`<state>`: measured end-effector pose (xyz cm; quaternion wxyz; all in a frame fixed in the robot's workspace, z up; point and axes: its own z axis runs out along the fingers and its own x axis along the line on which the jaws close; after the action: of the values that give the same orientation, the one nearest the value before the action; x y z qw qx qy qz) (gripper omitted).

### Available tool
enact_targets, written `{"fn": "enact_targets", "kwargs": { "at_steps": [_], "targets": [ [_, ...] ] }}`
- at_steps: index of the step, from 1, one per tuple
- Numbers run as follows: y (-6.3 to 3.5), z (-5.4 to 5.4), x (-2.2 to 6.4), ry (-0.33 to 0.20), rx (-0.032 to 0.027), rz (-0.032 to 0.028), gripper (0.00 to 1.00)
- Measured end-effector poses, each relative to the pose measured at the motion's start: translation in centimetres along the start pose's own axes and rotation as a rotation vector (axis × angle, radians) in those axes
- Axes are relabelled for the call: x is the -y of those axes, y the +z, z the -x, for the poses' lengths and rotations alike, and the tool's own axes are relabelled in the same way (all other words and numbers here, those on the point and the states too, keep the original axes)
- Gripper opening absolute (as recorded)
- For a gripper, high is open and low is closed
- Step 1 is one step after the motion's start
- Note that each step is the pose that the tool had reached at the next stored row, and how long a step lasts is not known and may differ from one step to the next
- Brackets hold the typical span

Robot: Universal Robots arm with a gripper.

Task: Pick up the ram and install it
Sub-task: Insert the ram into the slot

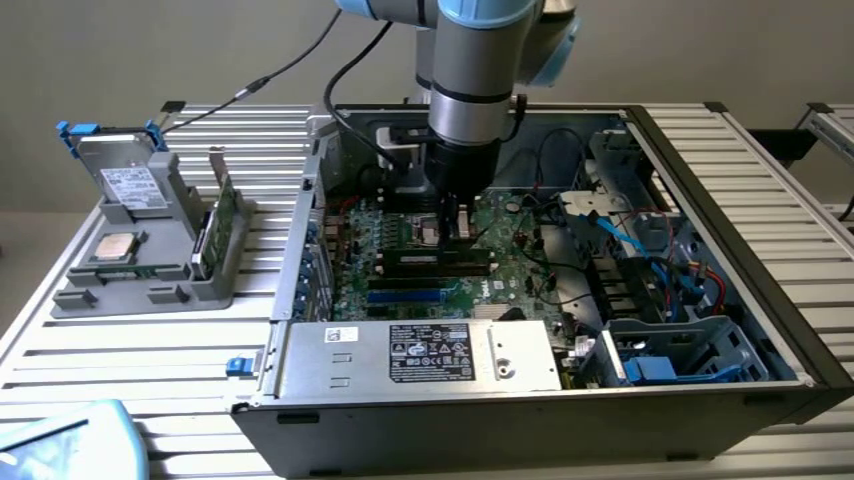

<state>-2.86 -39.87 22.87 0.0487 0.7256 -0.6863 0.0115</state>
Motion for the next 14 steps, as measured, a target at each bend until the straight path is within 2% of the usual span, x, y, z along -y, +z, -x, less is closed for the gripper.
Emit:
{"fn": "enact_targets", "kwargs": {
  "at_steps": [4, 7, 11, 14],
  "targets": [
    [-0.15, 0.09, -0.04, 0.001, -0.0066, -0.0078, 0.14],
    [-0.13, 0.18, -0.15, 0.002, -0.0182, -0.0112, 0.14],
    [-0.03, 0.42, -0.16, 0.003, -0.0283, -0.0139, 0.14],
    [0.12, 0.61, -0.16, 0.004, -0.0307, -0.0153, 0.14]
  ]
}}
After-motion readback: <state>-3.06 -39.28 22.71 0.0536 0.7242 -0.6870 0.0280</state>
